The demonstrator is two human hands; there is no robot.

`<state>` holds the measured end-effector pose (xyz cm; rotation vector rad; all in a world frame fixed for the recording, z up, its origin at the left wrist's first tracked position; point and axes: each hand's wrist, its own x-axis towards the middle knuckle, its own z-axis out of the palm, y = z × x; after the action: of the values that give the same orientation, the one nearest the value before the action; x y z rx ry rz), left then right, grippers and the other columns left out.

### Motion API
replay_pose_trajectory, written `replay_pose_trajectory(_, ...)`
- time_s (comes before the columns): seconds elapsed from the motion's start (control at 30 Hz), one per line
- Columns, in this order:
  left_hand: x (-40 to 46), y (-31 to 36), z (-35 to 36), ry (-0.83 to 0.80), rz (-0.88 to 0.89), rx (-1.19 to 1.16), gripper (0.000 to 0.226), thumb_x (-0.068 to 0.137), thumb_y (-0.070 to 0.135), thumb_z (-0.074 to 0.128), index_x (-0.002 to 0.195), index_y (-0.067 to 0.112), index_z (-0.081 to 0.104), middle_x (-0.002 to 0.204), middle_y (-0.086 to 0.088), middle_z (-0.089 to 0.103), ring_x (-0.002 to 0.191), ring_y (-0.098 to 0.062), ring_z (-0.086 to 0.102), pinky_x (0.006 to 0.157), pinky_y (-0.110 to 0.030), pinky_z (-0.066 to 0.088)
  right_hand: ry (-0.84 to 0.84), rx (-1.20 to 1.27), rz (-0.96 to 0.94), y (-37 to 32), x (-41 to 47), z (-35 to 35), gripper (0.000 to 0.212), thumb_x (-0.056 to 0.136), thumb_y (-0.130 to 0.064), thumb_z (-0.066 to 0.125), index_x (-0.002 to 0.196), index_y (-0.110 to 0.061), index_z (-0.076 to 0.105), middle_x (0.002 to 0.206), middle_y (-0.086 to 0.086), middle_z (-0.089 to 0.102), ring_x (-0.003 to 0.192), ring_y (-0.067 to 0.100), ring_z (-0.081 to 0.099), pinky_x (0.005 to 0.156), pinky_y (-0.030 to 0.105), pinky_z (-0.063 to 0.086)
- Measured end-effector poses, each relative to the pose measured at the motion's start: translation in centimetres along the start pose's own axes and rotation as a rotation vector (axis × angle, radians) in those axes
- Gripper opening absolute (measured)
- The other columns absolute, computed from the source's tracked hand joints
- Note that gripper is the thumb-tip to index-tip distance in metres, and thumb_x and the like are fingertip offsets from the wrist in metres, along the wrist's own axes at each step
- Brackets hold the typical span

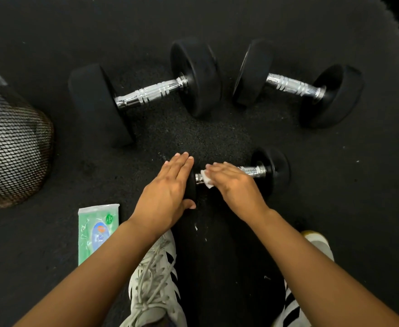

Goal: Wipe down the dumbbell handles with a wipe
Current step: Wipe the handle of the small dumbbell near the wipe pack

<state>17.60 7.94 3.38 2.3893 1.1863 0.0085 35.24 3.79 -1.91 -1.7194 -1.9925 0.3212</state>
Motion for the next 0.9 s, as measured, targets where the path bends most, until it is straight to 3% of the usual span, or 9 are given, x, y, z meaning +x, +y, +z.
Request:
replay_pose_trajectory(0.23, -0.1, 0.1, -0.1, -0.011, -0.016, 0.001, 0.095, 0.078, 0.03, 0.07, 0.147, 0.017, 0.006, 0.156, 0.002, 0.004, 0.142, -0.01, -0.002, 0.11, -0.02, -0.002, 0.008, -0.002, -0.05, -0.2, -0.9, 0.5, 0.03, 0.077, 0.002, 0.065, 0.107, -0.002, 0.065, 0.112, 0.014, 0.066, 0.107, 0.027, 0.06, 0.098, 0.042, 0.043)
replay_pose_trajectory(0.43, 0.1, 0.0, 0.1, -0.007, -0.031, 0.001, 0.096, 0.078, 0.03, 0.071, 0.147, 0.017, 0.005, 0.156, 0.001, 0.003, 0.142, -0.01, -0.002, 0.11, -0.02, -0.003, -0.041, 0.002, 0.078, -2.0, 1.6, 0.3, 0.019, 0.075, 0.0, 0.06, 0.092, 0.0, 0.069, 0.094, 0.017, 0.07, 0.092, 0.03, 0.066, 0.094, 0.038, 0.041)
replay_pose_trajectory(0.6, 0.0, 0.1, 0.0, -0.017, -0.031, -0.008, 0.096, 0.079, 0.031, 0.07, 0.147, 0.017, 0.004, 0.156, 0.002, 0.001, 0.142, -0.009, -0.004, 0.109, -0.02, -0.003, -0.081, -0.017, 0.031, -0.7, 0.4, -0.6, 0.023, 0.077, 0.0, 0.06, 0.099, -0.001, 0.068, 0.102, 0.015, 0.069, 0.099, 0.027, 0.064, 0.098, 0.037, 0.037)
replay_pose_trajectory(0.73, 0.1, 0.2, 0.1, -0.01, -0.033, 0.011, 0.095, 0.079, 0.031, 0.069, 0.147, 0.016, 0.004, 0.156, 0.001, 0.001, 0.142, -0.01, -0.004, 0.109, -0.019, -0.004, -0.102, -0.009, 0.146, -1.0, 1.5, -0.3, 0.015, 0.085, -0.006, 0.055, 0.091, -0.003, 0.068, 0.091, 0.014, 0.07, 0.091, 0.029, 0.064, 0.095, 0.036, 0.041)
replay_pose_trajectory(0.9, -0.1, 0.3, 0.0, -0.016, -0.028, 0.017, 0.095, 0.08, 0.032, 0.068, 0.147, 0.016, 0.003, 0.156, 0.002, 0.0, 0.142, -0.01, -0.005, 0.11, -0.02, -0.004, -0.101, 0.005, 0.011, -0.8, -0.1, 0.0, 0.026, 0.078, 0.001, 0.063, 0.104, -0.001, 0.066, 0.108, 0.015, 0.067, 0.105, 0.029, 0.061, 0.099, 0.041, 0.04)
